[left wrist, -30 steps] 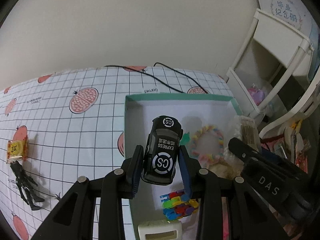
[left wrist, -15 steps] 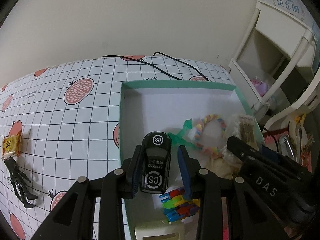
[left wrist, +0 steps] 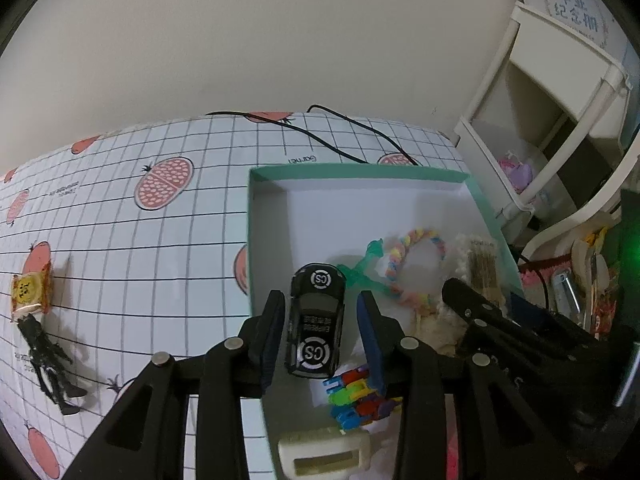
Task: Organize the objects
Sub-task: 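Open the right tool to drop the swab bag while the left tool drops the toy car, then move both tools away from the tray toward the black figure and snack packet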
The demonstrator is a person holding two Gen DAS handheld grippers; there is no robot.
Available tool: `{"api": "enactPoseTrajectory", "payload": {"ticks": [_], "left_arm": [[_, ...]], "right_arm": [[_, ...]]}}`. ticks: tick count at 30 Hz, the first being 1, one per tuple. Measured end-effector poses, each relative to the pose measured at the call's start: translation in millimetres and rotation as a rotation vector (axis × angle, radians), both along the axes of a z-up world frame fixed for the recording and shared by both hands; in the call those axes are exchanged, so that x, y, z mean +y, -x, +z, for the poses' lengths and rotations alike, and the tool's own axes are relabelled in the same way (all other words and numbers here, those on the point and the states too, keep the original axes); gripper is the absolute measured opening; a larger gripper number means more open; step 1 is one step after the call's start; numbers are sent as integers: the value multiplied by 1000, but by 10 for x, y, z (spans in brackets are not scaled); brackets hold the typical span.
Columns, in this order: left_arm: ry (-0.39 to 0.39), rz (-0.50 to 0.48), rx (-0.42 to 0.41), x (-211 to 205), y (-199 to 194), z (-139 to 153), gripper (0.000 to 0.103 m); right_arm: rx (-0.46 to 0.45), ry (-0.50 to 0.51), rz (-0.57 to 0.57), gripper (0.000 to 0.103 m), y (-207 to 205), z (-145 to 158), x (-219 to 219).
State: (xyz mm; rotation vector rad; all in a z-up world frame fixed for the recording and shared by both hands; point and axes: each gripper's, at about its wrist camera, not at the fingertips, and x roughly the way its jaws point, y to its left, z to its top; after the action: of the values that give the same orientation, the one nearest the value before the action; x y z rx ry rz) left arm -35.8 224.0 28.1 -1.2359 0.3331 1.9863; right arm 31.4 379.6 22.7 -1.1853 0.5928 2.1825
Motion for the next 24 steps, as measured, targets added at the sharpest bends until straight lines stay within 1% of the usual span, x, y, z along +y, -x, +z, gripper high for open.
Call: {"api": "enactPoseTrajectory", "payload": {"ticks": [4, 7, 12, 17, 19, 21, 24], "left_arm": [[1, 21, 7, -78, 44, 93, 44], [-5, 42, 10, -142, 94, 145, 45], [-3, 74, 18, -256, 147, 192, 45], [1, 101, 20, -350, 178, 193, 46], [-2, 112, 20, -384, 201, 193, 51], [-1, 129, 22, -428, 228, 190, 53], [9, 151, 20, -491, 273, 162, 55]], "right_arm": [[-14, -20, 10, 63, 19, 28, -33], [-16, -27, 11, 67, 24, 45, -46], [-16, -37, 10, 71, 6, 79, -63], [-9, -47, 13, 79, -9, 128, -97], [-2, -52, 19, 85, -9, 154, -115], [5, -54, 24, 88, -4, 170, -132], [8, -60, 35, 90, 17, 188, -163]]}}
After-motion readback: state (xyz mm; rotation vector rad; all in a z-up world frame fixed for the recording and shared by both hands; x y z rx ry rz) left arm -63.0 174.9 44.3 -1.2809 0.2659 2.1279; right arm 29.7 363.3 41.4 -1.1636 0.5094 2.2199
